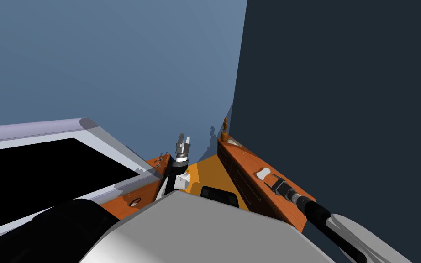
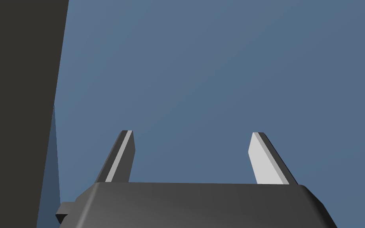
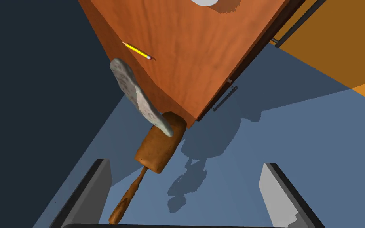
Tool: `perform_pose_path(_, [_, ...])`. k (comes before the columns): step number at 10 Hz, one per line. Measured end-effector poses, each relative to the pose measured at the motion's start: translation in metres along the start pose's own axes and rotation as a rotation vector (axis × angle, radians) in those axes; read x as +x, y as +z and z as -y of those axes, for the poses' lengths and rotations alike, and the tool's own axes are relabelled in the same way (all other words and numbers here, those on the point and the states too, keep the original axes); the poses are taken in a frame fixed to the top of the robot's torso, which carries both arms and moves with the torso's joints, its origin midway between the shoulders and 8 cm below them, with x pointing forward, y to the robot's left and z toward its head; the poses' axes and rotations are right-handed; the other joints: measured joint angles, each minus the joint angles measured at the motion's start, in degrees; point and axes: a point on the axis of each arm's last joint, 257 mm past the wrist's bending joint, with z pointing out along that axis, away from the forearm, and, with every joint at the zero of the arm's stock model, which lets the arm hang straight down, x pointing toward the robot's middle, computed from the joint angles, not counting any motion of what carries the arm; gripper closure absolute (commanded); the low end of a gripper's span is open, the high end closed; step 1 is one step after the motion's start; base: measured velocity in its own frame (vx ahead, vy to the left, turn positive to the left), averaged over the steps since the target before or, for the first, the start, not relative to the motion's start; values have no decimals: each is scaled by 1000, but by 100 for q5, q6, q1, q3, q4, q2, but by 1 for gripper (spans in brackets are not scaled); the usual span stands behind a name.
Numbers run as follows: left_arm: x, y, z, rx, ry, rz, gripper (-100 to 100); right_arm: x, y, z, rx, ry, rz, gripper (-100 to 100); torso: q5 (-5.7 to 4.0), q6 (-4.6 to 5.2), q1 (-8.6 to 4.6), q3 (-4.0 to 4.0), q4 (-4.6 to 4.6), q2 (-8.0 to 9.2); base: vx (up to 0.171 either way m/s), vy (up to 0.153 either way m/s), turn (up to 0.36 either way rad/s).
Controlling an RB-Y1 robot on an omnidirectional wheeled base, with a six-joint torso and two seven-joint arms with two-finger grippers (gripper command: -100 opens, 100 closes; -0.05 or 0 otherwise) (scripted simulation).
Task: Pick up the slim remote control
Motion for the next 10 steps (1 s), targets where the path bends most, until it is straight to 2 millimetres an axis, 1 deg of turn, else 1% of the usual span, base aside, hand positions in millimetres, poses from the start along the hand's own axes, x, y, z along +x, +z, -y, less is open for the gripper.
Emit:
perform_pose_path(1, [0,0,0,0,0,0,0,10,-1,0,-2,-3,-18,-100,1,3,5,1,0,3,7,-12,285])
perform_pose_path(2, [0,0,0,0,0,0,0,29,-5,-2,-20,-41,-57,-100,1,-5,5,0,0,0,18,-39,437])
perform_pose_path(3, [0,0,0,0,0,0,0,51,-14,-6,-48,-98,-108,-100,0,-4,-3,-1,0,-3,23,-45,260])
perform_pose_path(4, [0,0,0,0,0,0,0,63,-20,-11,-65,-132,-139,-100,-1,0,-4,-3,-1,-5,13,-26,24])
perform_pose_path(5, [0,0,0,0,0,0,0,70,-20,-11,-68,-141,-154,-100,0,4,2,-2,-1,-3,15,-21,291])
perform_pose_path(6, [0,0,0,0,0,0,0,83,-25,-12,-91,-181,-185,-100,1,-5,3,-2,0,-5,19,-33,197])
perform_pose_path(7, [0,0,0,0,0,0,0,93,-30,-16,-105,-201,-206,-100,0,3,1,-3,-1,-5,25,-35,353])
perform_pose_path(8, [0,0,0,0,0,0,0,106,-39,-19,-130,-239,-235,-100,0,-4,-1,-4,-1,-8,23,-37,170])
perform_pose_path(9, [0,0,0,0,0,0,0,115,-42,-21,-145,-262,-253,-100,-1,3,0,-4,-2,-8,12,-18,-36])
perform_pose_path(10, [0,0,0,0,0,0,0,123,-45,-23,-151,-267,-267,-100,1,6,6,-2,-1,-3,22,-18,278])
